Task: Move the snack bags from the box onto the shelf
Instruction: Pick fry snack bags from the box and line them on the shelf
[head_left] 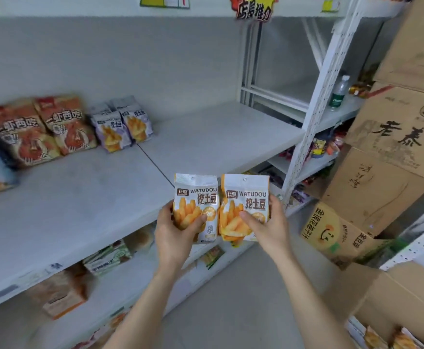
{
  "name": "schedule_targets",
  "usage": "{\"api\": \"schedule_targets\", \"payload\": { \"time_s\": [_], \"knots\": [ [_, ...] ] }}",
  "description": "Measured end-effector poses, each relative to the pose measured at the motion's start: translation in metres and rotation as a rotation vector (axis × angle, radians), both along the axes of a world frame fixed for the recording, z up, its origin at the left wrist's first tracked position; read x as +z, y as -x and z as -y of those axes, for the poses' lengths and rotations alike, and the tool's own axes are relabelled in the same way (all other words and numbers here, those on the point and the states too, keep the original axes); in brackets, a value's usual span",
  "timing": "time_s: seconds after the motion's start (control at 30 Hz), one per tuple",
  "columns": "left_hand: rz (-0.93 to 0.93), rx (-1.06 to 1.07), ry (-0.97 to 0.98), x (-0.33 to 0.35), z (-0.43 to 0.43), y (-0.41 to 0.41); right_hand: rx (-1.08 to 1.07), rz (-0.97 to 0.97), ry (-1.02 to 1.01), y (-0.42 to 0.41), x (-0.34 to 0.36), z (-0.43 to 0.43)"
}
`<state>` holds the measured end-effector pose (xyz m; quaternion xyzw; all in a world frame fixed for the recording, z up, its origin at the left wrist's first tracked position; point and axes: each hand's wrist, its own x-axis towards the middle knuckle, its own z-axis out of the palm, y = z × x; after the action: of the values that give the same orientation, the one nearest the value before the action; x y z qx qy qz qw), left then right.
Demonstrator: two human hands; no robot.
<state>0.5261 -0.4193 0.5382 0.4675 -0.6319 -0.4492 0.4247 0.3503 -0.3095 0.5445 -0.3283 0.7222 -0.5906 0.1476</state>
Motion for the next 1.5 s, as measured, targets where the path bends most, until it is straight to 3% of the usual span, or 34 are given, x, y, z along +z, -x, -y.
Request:
{"api": "schedule_targets", "payload": {
  "time_s": [0.63,0.97,1.5],
  "knots": [
    [-0.036,0.370,0.079,0.001,0.215,0.164,0.319,-0.107,-0.011,0.187,0.008,0.289],
    [0.036,0.480,0.174,-0.017,0.354,0.200,0.404,-0.066,0.086,0.223,-0.011,0.449],
    [-0.066,0.590,0.264,-0.026,0.523,0.253,0.486,-0.163,0.262,0.263,-0.016,0.650]
  ]
}}
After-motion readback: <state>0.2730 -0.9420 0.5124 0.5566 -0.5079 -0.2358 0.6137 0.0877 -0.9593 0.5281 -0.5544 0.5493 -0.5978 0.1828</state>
